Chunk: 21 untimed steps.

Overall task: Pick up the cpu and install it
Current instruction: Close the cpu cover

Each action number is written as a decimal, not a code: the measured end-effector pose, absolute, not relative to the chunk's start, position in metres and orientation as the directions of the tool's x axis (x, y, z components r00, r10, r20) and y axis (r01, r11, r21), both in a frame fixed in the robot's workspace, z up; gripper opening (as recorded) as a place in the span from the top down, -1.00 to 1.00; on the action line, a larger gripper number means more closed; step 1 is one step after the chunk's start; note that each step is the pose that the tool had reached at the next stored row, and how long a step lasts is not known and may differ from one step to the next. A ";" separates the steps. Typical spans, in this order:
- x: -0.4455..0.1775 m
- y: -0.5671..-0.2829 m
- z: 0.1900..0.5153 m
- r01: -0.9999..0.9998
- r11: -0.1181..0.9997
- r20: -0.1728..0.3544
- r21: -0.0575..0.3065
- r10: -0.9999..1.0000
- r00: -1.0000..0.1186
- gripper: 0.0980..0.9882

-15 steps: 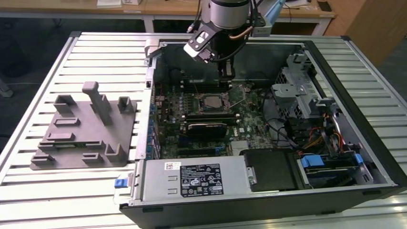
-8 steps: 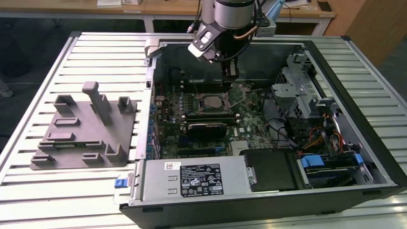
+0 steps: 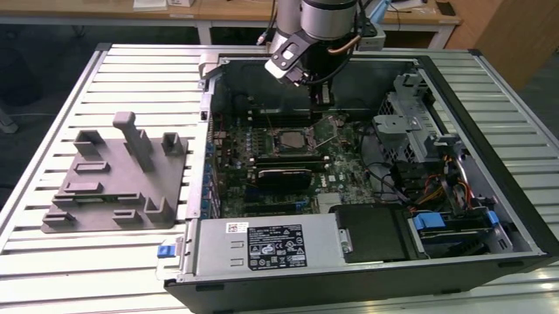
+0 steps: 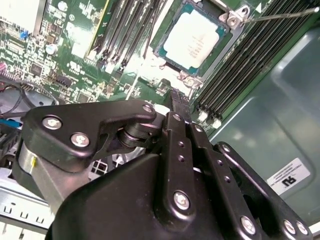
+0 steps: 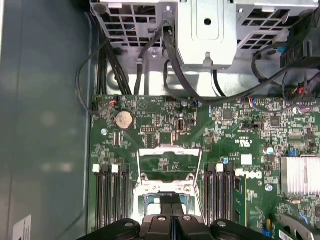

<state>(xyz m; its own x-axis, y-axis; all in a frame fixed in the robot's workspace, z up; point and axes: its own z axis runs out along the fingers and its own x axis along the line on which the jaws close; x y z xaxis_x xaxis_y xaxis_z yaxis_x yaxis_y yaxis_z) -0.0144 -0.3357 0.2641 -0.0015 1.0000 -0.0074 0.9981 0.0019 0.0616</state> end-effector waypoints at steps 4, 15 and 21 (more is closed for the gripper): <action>-0.009 -0.336 0.264 0.998 0.002 -0.007 0.062 1.000 -0.001 0.98; 0.002 -0.336 0.264 0.998 0.002 -0.007 0.062 1.000 -0.001 0.98; 0.012 -0.336 0.264 0.998 0.002 -0.008 0.062 1.000 -0.002 0.98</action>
<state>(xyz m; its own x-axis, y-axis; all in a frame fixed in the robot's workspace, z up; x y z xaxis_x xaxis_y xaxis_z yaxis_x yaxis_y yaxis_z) 0.0123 -0.3357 0.2641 -0.0015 1.0000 -0.0076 0.9981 0.0020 0.0616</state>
